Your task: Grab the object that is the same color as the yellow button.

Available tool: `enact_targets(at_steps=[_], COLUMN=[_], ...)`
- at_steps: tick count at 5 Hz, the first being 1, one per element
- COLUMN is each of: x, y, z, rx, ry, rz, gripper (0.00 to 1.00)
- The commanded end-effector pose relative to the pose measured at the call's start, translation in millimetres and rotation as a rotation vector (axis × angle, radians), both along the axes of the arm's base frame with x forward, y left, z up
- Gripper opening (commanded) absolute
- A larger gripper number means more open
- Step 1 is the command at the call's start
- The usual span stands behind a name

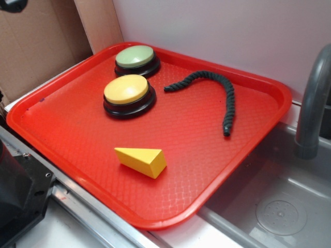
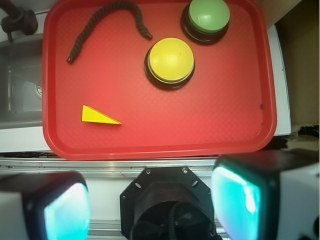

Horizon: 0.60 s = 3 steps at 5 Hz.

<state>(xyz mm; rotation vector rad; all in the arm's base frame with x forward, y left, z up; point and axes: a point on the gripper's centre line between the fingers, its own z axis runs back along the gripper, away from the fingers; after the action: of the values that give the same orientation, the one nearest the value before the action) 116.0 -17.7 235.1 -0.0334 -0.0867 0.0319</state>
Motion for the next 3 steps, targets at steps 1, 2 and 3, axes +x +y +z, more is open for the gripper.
enact_targets(at_steps=[1, 2, 3], x=[0.0, 8.4, 25.1], y=[0.0, -17.5, -32.2], z=[0.0, -11.3, -32.3], rx=[0.0, 0.017, 0.013], ry=[0.0, -0.087, -0.191], rz=[0.0, -0.249, -0.497], gripper=[1.0, 1.0, 1.0])
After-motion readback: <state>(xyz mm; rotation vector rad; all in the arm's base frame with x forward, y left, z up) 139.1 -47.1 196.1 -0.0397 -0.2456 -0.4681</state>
